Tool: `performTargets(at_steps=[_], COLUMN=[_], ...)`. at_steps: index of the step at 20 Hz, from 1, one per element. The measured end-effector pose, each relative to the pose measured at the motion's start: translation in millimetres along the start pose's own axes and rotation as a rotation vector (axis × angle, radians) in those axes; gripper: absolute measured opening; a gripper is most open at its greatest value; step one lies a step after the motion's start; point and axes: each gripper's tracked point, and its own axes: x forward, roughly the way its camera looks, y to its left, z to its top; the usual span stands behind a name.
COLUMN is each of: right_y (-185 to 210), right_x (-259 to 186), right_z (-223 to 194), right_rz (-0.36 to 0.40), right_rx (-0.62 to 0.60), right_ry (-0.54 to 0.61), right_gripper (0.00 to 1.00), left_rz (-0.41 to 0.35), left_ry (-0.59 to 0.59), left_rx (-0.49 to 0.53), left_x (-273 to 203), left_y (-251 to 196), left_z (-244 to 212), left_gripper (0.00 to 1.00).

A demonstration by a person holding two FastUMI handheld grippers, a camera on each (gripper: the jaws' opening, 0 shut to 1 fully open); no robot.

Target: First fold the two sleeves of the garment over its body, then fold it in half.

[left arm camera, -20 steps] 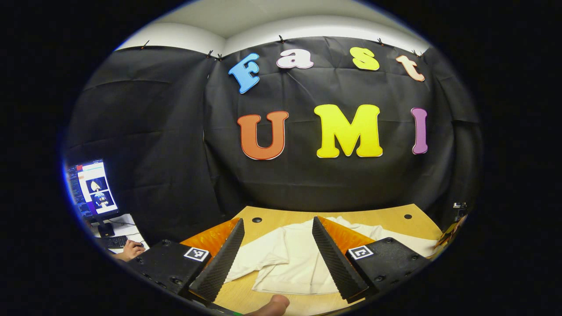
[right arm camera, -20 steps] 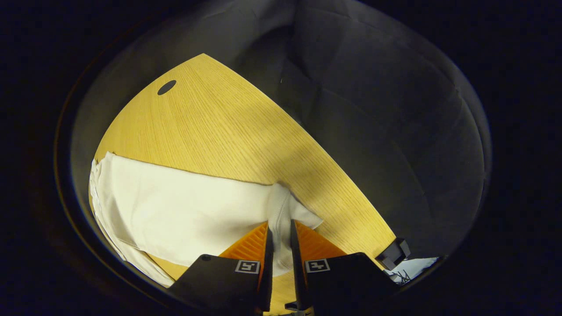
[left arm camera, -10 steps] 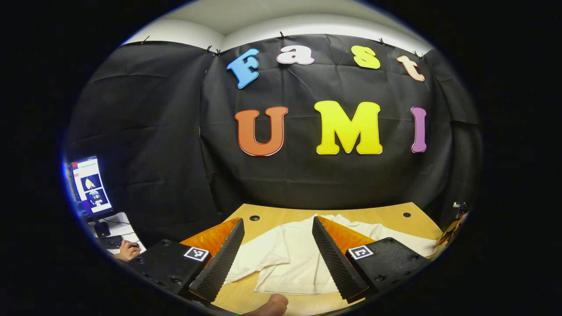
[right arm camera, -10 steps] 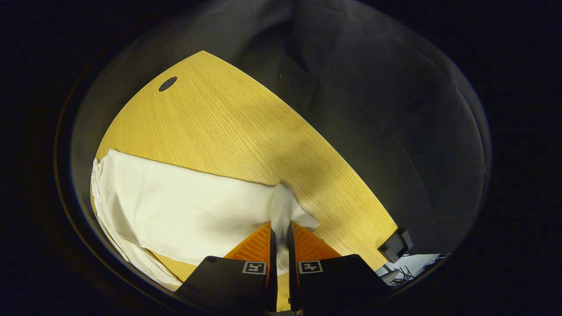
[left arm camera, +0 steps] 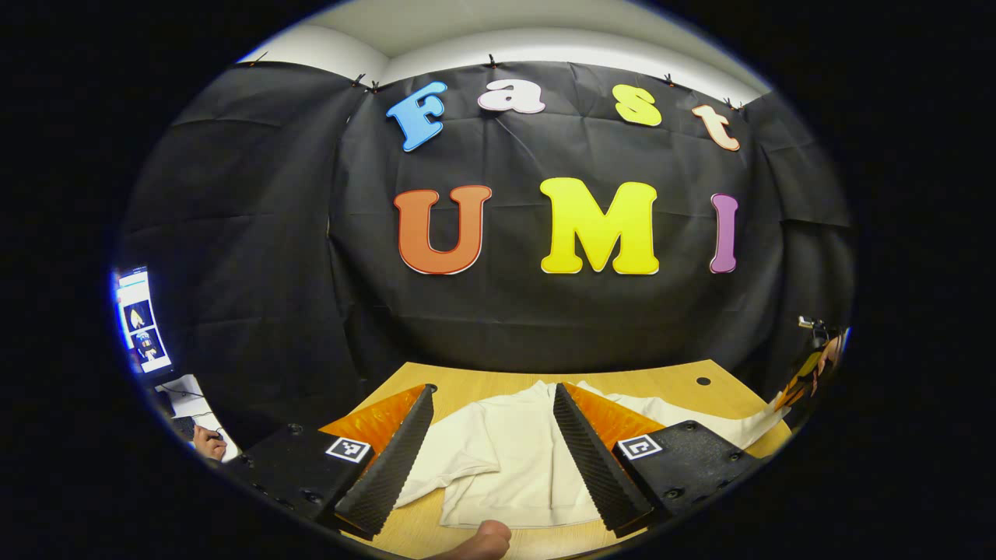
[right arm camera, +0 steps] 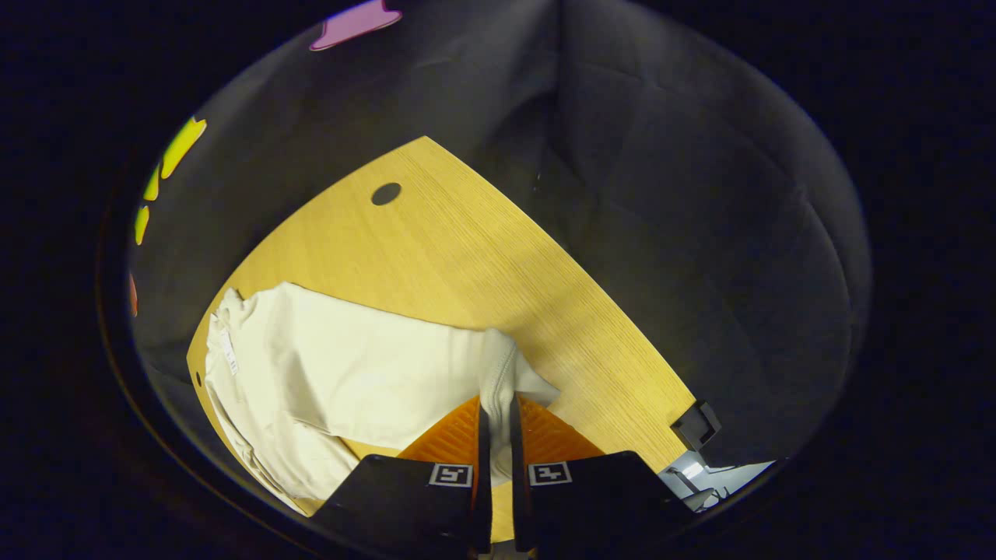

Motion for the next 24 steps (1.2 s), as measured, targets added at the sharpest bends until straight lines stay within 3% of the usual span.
performTargets(at_steps=[9,15,24], right_y=[154,266,424], right_x=[-79,-96,-100], right_z=[14,-20,-106], right_rz=[0.135,0.213,0.33], right_rx=[-0.199,-0.334,-0.553], right_ry=[-0.106,-0.098,-0.028], right_gripper=[0.11,0.11,0.11], left_rz=[-0.015,0.029,0.052], left_ry=[-0.013,-0.025,-0.008], left_rx=[0.006,0.002,0.026], left_x=[-1,-7,-18], left_y=[40,76,105], left_z=[-17,-24,-44], left_gripper=[0.99,0.99,0.99])
